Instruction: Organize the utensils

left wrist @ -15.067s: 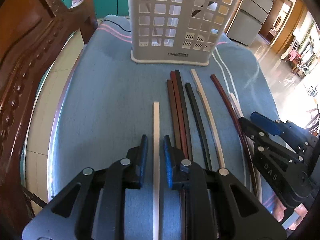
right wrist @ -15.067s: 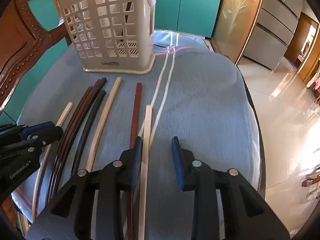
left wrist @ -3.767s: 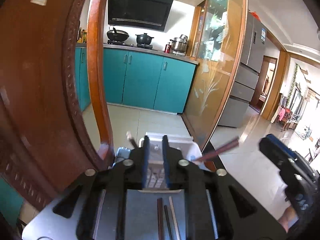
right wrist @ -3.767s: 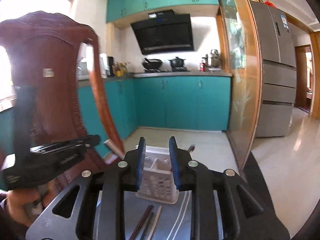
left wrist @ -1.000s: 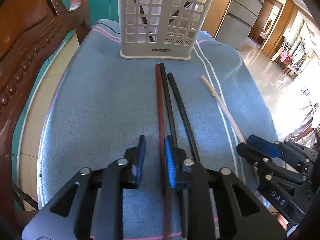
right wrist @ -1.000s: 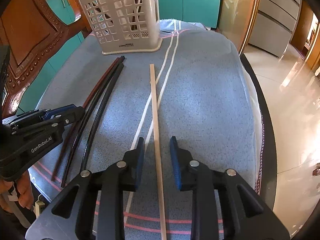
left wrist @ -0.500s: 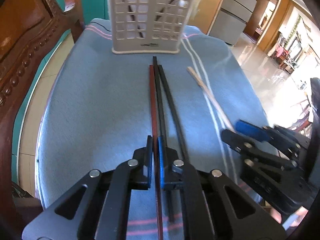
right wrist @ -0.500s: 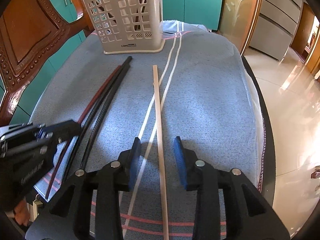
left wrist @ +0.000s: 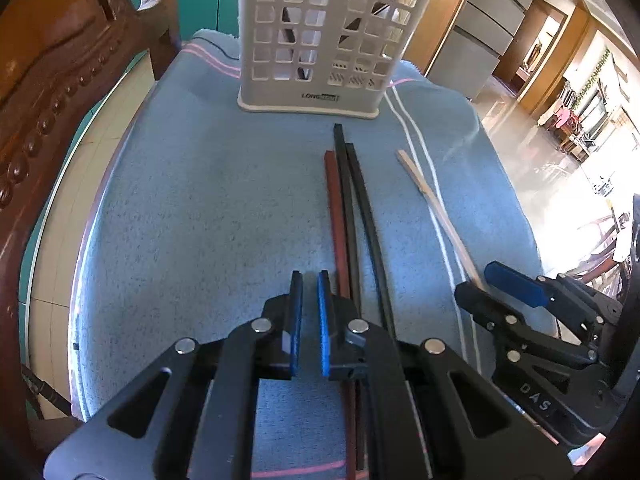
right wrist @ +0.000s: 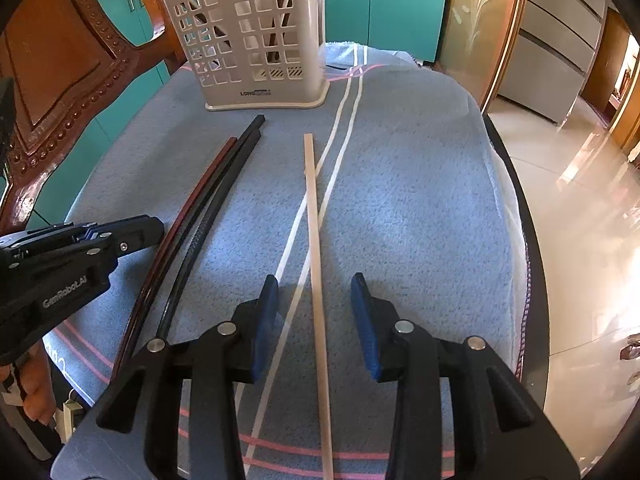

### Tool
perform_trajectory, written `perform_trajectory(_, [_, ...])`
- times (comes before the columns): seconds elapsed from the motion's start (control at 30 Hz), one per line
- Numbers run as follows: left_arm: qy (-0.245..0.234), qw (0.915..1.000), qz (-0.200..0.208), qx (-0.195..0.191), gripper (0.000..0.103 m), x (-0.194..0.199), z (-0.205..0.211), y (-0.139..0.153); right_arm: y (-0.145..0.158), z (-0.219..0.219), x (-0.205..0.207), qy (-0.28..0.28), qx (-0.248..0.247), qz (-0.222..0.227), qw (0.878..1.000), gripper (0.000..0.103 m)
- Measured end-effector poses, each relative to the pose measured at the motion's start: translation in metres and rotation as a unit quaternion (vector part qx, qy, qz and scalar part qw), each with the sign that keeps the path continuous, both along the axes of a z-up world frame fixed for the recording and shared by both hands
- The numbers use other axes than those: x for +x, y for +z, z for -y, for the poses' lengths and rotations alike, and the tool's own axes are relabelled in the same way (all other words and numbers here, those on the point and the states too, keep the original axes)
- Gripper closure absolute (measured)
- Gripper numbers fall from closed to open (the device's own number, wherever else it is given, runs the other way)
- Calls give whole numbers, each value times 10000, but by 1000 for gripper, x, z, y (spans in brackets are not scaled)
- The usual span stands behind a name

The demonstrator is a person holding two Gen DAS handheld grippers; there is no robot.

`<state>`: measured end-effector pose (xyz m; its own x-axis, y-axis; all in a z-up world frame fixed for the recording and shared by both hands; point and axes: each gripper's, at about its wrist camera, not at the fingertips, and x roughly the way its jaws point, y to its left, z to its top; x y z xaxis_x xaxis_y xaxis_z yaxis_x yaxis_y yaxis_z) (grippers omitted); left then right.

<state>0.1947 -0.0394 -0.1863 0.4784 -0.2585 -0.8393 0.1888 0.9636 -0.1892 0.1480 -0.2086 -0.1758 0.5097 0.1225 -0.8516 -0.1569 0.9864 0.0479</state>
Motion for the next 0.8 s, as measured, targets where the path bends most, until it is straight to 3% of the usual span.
perform_trajectory(0.4, [-93,9985,212,500,95,-4,23,3,-2,-3,4,25,-119,84,9999,61])
perform_trajectory(0.8, [-90,9974,342,624,95,-12,30,9,-3,-4,5,41,-184,131,9997,60])
